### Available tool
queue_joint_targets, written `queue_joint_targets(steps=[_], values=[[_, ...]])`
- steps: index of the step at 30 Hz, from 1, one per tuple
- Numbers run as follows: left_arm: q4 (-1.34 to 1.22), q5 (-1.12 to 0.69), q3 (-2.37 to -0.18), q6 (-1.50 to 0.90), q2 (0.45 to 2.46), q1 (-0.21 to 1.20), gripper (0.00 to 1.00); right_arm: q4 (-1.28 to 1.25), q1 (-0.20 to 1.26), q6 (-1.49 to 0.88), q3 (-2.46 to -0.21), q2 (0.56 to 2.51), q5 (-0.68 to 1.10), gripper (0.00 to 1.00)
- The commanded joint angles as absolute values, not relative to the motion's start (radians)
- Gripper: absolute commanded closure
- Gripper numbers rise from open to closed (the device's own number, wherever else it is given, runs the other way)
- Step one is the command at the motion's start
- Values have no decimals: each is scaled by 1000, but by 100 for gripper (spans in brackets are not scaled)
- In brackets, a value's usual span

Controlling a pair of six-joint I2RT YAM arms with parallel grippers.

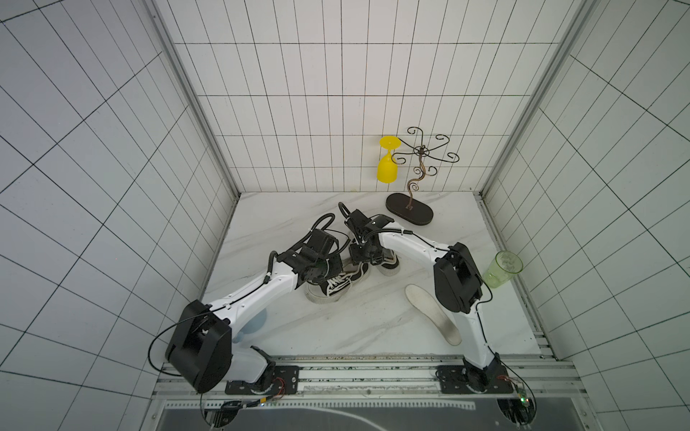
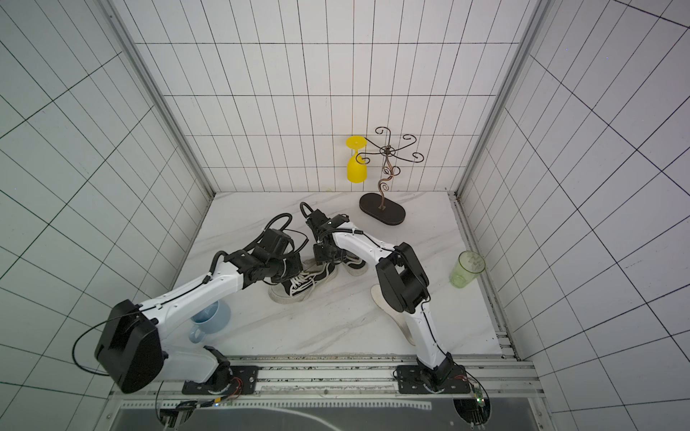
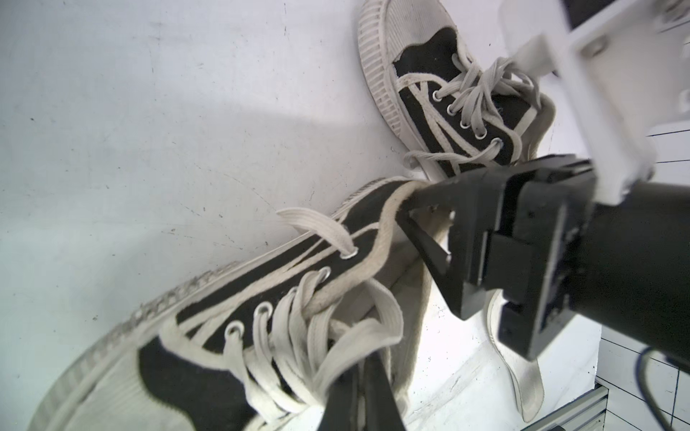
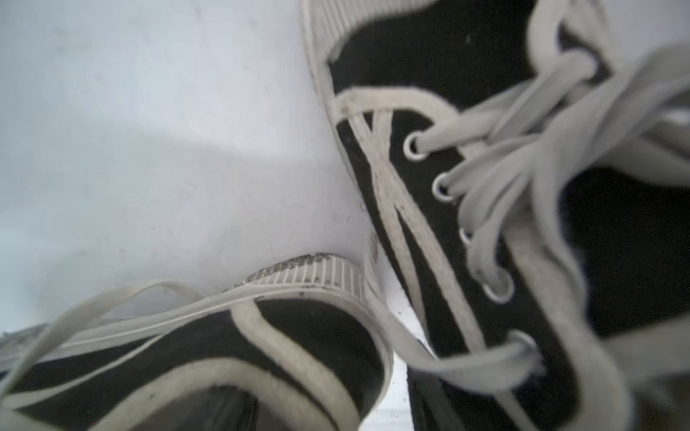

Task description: Insert the insole into the shoe

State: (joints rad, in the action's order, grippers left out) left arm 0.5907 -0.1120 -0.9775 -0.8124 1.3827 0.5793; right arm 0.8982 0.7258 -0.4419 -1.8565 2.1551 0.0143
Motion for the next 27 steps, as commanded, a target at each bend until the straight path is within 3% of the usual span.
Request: queue_joint_targets(steps=[1, 13, 23, 27], values=[[562, -95, -973, -821, 1366, 581, 100, 969, 690, -459, -1929, 2087, 75, 40], [532, -78, -959, -835, 1382, 579, 100, 1026, 682, -422, -1824, 2059, 158, 64], [529, -77, -982, -783, 1442, 559, 100, 1001, 681, -313, -1669, 1948, 340, 55], [541, -60, -1011, -715, 1451, 556, 100, 952, 693, -301, -1574, 1969, 384, 67]])
